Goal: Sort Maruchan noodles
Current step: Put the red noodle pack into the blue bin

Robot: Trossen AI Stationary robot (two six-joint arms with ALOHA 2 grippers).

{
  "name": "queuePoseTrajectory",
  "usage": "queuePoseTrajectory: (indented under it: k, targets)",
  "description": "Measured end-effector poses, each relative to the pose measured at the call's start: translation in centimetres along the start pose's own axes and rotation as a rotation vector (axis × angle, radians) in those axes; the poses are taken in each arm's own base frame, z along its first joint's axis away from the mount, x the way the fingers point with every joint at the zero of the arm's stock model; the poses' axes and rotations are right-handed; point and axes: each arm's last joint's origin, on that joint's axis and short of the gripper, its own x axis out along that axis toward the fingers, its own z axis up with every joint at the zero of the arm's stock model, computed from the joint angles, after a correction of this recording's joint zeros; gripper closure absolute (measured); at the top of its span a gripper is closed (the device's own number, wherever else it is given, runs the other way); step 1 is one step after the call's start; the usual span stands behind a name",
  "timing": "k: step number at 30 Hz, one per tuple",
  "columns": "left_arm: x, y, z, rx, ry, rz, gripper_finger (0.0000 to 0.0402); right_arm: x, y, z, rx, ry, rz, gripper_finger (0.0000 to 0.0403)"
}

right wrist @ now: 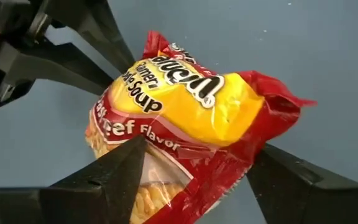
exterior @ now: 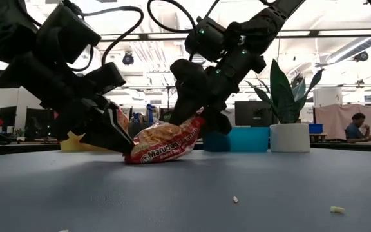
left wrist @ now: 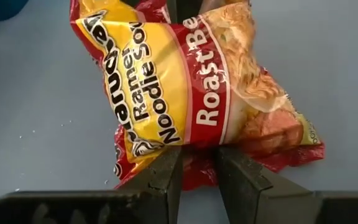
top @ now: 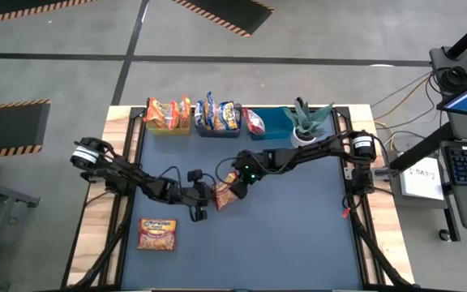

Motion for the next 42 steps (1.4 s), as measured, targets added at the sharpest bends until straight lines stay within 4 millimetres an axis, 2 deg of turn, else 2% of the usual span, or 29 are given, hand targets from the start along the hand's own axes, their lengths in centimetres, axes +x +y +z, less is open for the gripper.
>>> queuePoseTrajectory:
  k: [3,10,14,19,23,28,33,39,42]
  targets:
    - [0.2,-0.1,-0.1,-0.008,0.004,0.003,0.0325,0.1,-0.1,0.1,-0.004,-0.006,0.004,0.0178]
    - [0.3,-0.1,0.0,0.002,0.009,-0.002,0.0325,-0.1,-0.2,0.2,-0.035,-0.014,-0.001,0.0291]
    - [0.2,-0.1,0.1,0.003,0.008,-0.006,0.0325,-0.5,0.0,0.3,-0.059,-0.019,-0.002,0.0329]
    - [-0.4,0.0,0.6,0.021,-0.007,-0.008,0.0325,-1.7,0.3,0.8,-0.081,-0.029,0.008,0.0345]
    - [-1.6,0.4,1.6,0.058,-0.026,-0.005,0.0325,-2.5,0.6,1.1,-0.095,-0.047,0.015,0.0345]
    - [-4.1,1.3,3.0,0.11,-0.056,-0.005,0.0325,-3.3,0.9,1.4,-0.099,-0.066,0.02,0.0353]
    - [-6.9,2.3,4.4,0.14,-0.126,0.033,0.0325,-3.9,1.2,1.6,-0.111,-0.082,0.024,0.0389]
    - [-9.7,3.4,6.0,0.179,-0.255,0.053,0.0325,-4.3,1.5,1.9,-0.118,-0.099,0.032,0.0394]
    - [-11.4,3.9,7.1,0.223,-0.352,0.068,0.0325,-5.3,1.6,2.2,-0.116,-0.115,0.036,0.0394]
